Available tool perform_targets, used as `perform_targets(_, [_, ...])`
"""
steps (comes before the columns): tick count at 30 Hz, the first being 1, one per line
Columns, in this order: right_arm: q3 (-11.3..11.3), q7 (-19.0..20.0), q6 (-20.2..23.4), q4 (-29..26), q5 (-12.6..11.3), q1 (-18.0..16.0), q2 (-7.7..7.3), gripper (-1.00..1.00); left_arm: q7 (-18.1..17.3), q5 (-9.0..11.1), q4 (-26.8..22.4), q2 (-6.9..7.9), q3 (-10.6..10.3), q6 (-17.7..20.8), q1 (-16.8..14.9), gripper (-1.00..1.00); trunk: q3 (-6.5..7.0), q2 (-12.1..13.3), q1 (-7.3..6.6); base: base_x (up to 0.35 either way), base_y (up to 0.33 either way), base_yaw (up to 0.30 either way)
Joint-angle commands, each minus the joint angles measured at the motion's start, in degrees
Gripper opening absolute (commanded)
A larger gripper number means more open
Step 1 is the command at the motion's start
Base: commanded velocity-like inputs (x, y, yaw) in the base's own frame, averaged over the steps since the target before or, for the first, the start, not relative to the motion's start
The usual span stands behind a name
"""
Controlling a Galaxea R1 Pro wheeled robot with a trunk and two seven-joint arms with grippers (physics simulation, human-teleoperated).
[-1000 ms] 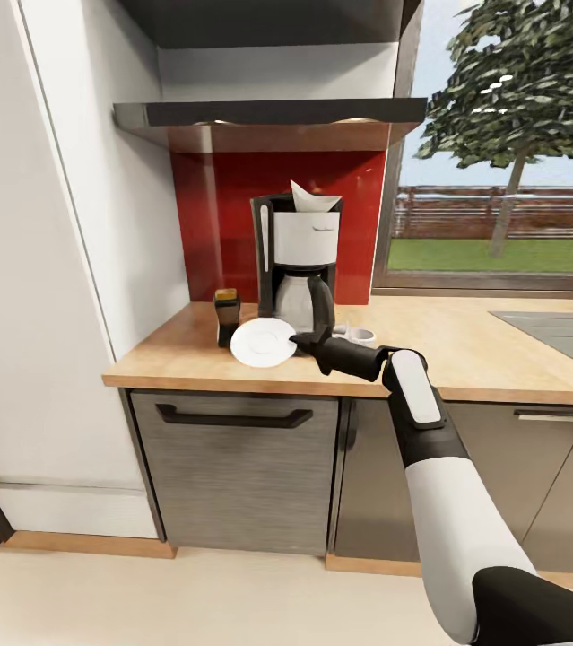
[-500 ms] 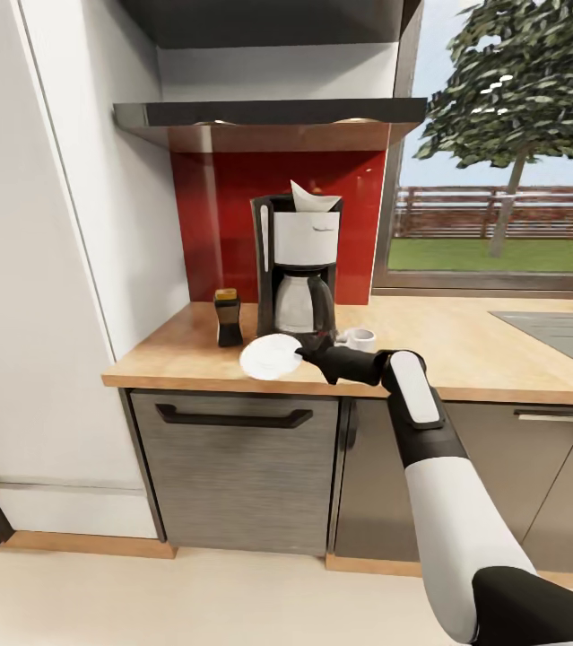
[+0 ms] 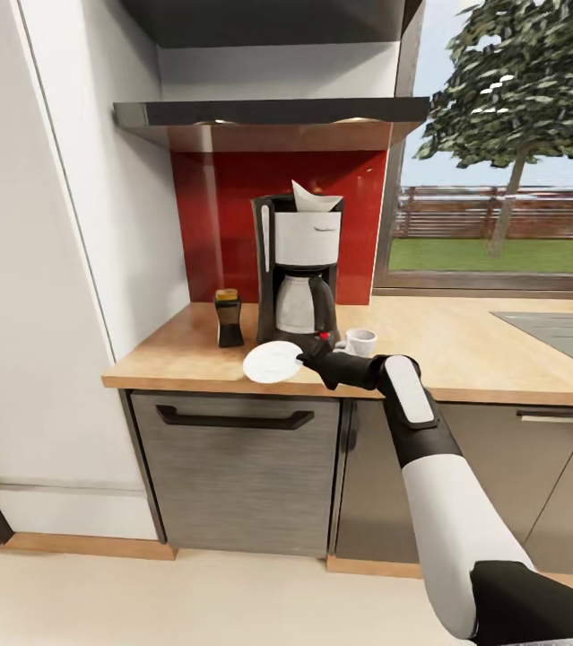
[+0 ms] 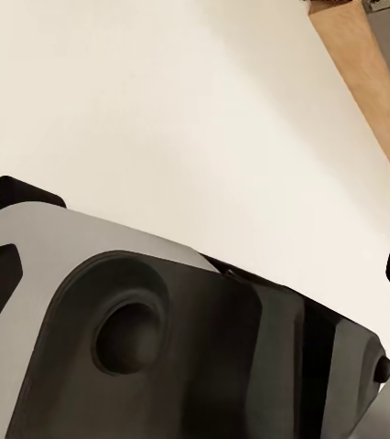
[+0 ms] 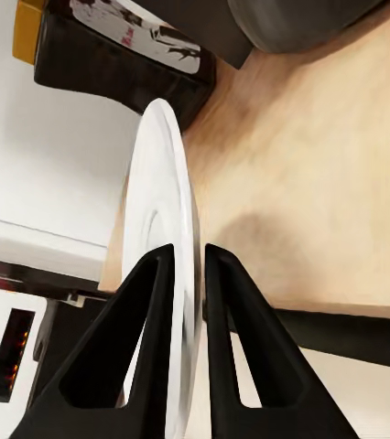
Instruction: Set up a coffee station on the kitchen countertop: keep the coffee maker on the countertop, move the bottle of coffee from the kitchen shelf to the counter next to the coffee maker, place a paper coffee filter on top of the coffee maker, put the saucer next to the coffee maker with the coffee cup on the saucer, and place the electric kettle next to the coffee maker.
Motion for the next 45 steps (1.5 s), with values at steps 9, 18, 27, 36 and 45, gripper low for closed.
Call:
perform_targets(9, [-0.26, -0.51, 0.02, 1.20, -0.80, -0.21, 0.07, -1.00, -0.09, 0.44, -0.13, 0.02, -0.43, -0.08, 0.04, 1.00, -0.05, -0.03, 0.00, 0.099, 0.064, 0.000])
perform_targets(18, [-0.27, -0.51, -0.03, 1.29, -0.77, -0.25, 0.07, -1.00, -0.09, 0.44, -0.13, 0.02, -0.42, -0.08, 0.04, 1.00, -0.05, -0.03, 0.00, 0.033, 0.072, 0.000])
perform_targets(27, [-0.32, -0.51, -0.10, 2.81, -0.81, -0.33, 0.07, -1.00, -0.09, 0.44, -0.13, 0.02, -0.42, -0.08, 0.04, 1.00, -0.05, -0.03, 0.00, 0.045, 0.063, 0.000])
perform_targets(36, [-0.44, -0.51, -0.10, 3.10, -0.73, -0.34, 0.07, -1.00, -0.05, 0.44, -0.13, 0.02, -0.42, -0.08, 0.04, 1.00, -0.05, -0.03, 0.00, 0.095, 0.062, 0.000])
perform_targets(45, [-0.52, -0.51, -0.10, 3.14, -0.73, -0.34, 0.07, -1.00, -0.04, 0.44, -0.13, 0.02, -0.42, -0.08, 0.04, 1.00, -0.05, -0.03, 0.00, 0.024, 0.012, 0.000])
